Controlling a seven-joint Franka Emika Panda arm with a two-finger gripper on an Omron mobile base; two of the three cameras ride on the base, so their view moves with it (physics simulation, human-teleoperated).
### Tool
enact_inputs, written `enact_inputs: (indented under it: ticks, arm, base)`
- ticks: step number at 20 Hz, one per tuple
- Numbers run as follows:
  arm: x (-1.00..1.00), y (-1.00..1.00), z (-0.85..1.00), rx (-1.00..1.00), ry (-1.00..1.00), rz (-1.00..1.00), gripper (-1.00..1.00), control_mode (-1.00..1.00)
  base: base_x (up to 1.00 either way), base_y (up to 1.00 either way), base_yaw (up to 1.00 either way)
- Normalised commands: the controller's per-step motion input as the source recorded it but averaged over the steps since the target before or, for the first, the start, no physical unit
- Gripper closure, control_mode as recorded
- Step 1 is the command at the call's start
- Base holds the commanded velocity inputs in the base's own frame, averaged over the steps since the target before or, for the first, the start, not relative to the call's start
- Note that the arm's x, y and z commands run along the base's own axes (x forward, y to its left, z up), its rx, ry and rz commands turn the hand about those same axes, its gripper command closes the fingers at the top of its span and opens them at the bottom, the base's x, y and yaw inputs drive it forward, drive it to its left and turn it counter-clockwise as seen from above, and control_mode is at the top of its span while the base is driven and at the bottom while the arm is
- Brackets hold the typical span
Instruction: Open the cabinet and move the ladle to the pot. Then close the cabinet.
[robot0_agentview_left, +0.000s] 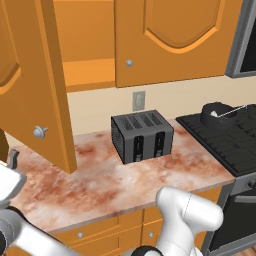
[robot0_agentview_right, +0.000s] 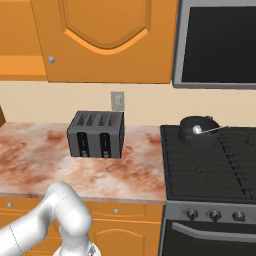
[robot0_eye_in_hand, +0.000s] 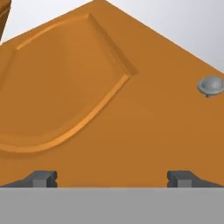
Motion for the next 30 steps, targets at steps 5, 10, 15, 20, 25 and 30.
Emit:
enact_inputs:
  ticks: [5,10,15,20,25,30]
  arm:
    - [0.34,-0.5,0.38,0.08,0.13,-0.11,-1.0,-1.0]
    - [0.31,-0.55,0.35,0.07,0.11,-0.1,-1.0,-1.0]
    - [0.3,-0.59,0.26,0.07,0.13,-0.1,-1.0,-1.0]
    - [0.48,-0.58,0.19,0.07,0.14,-0.07,-1.0,-1.0]
    - [0.76,-0.56,0.05,0.07,0.14,0.0,-1.0,-1.0]
    - [0.8,-0.5,0.03,0.07,0.08,0.14,-1.0,-1.0]
  base:
    - [0.0,0.0,0.0]
    - [0.0,0.0,0.0]
    - [0.0,0.0,0.0]
    - [0.0,0.0,0.0]
    - [0.0,0.0,0.0]
    - [0.0,0.0,0.0]
